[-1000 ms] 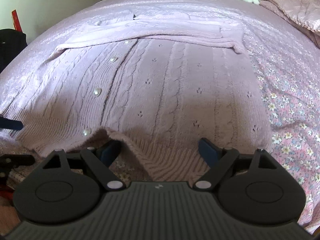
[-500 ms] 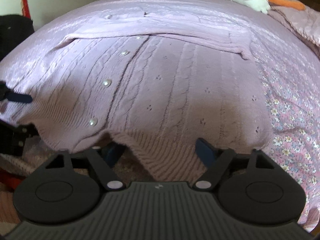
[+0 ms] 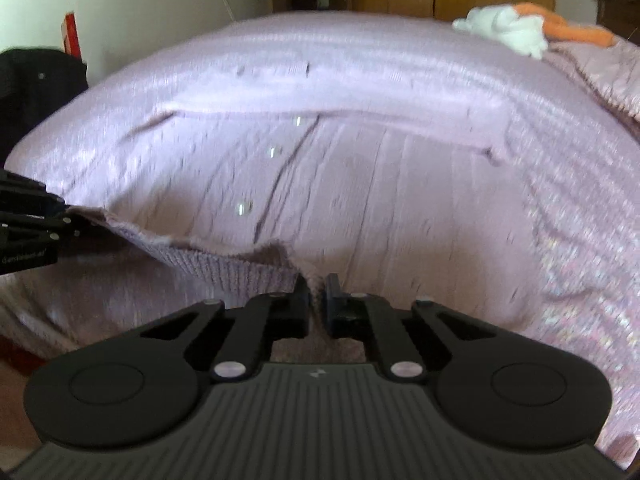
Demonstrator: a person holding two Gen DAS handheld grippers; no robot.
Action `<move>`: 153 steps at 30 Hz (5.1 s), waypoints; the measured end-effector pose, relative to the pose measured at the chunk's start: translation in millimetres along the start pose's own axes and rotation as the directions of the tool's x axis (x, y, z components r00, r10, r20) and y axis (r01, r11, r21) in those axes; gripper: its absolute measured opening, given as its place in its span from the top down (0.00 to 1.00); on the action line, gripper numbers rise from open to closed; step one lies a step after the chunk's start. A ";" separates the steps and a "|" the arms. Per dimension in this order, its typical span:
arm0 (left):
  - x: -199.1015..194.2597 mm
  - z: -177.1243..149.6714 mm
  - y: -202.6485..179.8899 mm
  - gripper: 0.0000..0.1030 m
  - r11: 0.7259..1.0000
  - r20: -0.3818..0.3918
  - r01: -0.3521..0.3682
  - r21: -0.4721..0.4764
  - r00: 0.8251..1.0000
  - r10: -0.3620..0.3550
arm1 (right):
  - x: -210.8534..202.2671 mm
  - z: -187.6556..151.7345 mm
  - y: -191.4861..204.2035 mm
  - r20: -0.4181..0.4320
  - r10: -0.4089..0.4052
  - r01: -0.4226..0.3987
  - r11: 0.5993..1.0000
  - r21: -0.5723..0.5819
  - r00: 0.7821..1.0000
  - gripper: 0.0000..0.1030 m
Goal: Fold small clothes
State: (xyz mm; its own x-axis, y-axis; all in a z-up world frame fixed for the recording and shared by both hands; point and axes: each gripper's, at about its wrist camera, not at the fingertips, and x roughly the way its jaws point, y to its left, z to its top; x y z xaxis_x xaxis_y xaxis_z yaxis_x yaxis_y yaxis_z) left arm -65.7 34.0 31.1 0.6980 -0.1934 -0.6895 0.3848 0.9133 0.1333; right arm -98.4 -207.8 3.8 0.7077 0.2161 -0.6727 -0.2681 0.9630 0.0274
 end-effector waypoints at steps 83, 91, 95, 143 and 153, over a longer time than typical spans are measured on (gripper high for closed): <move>76.0 214.1 79.6 0.93 0.991 0.303 -0.108 -0.075 0.945 0.126 | 91.1 193.1 -40.0 0.299 -0.095 0.175 0.952 -0.253 0.949 0.87; 184.1 215.7 99.1 0.90 0.985 0.151 -0.125 -0.123 0.978 0.143 | 193.0 204.8 -48.1 0.214 -0.128 0.187 0.941 -0.281 0.968 0.86; 214.5 210.7 107.6 0.89 0.980 0.070 -0.131 -0.148 0.987 0.142 | 232.3 204.7 -58.7 0.127 -0.126 0.152 0.963 -0.224 0.984 0.86; 158.1 186.6 123.5 0.90 0.969 0.161 -0.158 -0.188 0.969 0.190 | 148.2 164.7 -96.7 0.286 -0.141 0.184 0.975 -0.128 0.948 0.92; 211.3 184.4 197.5 0.88 0.910 0.001 -0.230 -0.345 0.970 0.245 | 196.7 184.5 -193.7 0.132 -0.233 0.213 0.965 0.151 0.963 0.92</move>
State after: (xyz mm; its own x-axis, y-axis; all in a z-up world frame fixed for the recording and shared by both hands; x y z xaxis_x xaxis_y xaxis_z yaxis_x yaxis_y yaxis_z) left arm 269.1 107.4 42.9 0.7715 0.0360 -0.6352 -0.0188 0.9993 0.0338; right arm 213.3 -322.2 2.7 0.8305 0.0047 -0.5571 -0.0092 0.9999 -0.0052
